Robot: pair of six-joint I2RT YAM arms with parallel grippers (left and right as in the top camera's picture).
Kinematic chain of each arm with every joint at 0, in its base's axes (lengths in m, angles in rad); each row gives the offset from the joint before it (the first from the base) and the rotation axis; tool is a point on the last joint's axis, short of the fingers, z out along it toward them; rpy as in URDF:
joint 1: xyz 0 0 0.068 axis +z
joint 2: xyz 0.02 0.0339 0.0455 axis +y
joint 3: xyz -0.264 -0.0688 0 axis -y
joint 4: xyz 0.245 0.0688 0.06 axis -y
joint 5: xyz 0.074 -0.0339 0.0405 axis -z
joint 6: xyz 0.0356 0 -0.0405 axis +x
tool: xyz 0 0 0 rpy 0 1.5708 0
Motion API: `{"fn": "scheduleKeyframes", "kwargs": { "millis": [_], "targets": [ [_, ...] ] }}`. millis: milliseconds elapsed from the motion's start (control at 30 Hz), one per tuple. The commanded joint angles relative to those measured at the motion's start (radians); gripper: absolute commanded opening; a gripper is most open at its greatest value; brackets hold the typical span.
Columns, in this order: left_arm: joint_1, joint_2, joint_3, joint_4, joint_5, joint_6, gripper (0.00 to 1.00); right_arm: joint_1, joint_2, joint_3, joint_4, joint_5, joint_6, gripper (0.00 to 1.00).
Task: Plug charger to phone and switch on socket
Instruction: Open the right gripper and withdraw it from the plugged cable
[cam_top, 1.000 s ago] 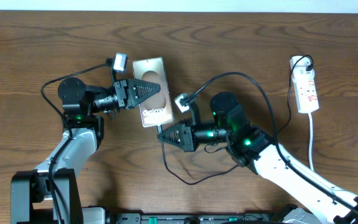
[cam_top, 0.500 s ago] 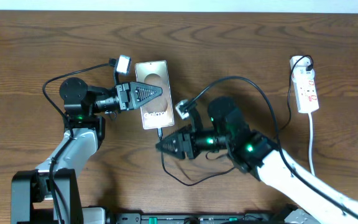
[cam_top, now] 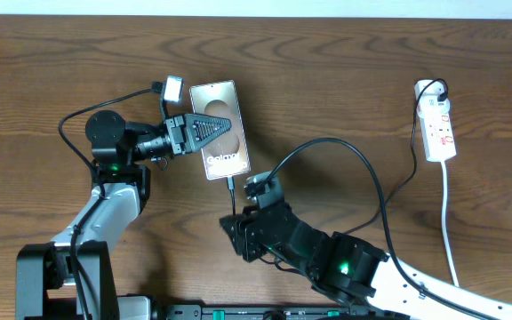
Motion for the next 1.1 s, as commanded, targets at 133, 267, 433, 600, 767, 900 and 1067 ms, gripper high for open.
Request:
{"fn": "scheduleKeyframes", "kwargs": {
  "millis": [133, 267, 433, 600, 767, 900, 1067],
  "targets": [
    [-0.001, -0.010, 0.010, 0.009, -0.005, 0.017, 0.08, 0.002, 0.021, 0.011, 0.042, 0.174, 0.033, 0.43],
    [-0.001, -0.010, 0.010, 0.009, -0.006, 0.017, 0.08, 0.002, 0.026, 0.011, 0.074, 0.173, 0.033, 0.33],
    [-0.001, -0.010, 0.010, 0.009, -0.005, 0.017, 0.08, 0.002, 0.053, 0.011, 0.090, 0.142, 0.033, 0.29],
    [-0.001, -0.010, 0.010, 0.009, -0.002, 0.017, 0.07, 0.002, 0.093, 0.011, 0.135, 0.129, 0.033, 0.29],
    [-0.001, -0.010, 0.010, 0.009, 0.026, 0.017, 0.07, -0.005, 0.097, 0.013, 0.154, 0.138, 0.006, 0.23],
    [-0.002, -0.010, 0.010, 0.010, 0.037, 0.017, 0.07, -0.018, 0.097, 0.013, 0.171, 0.136, 0.006, 0.15],
    [-0.002, -0.010, 0.010, 0.010, 0.067, 0.018, 0.08, -0.030, 0.097, 0.013, 0.200, 0.136, 0.003, 0.02]
  ]
}}
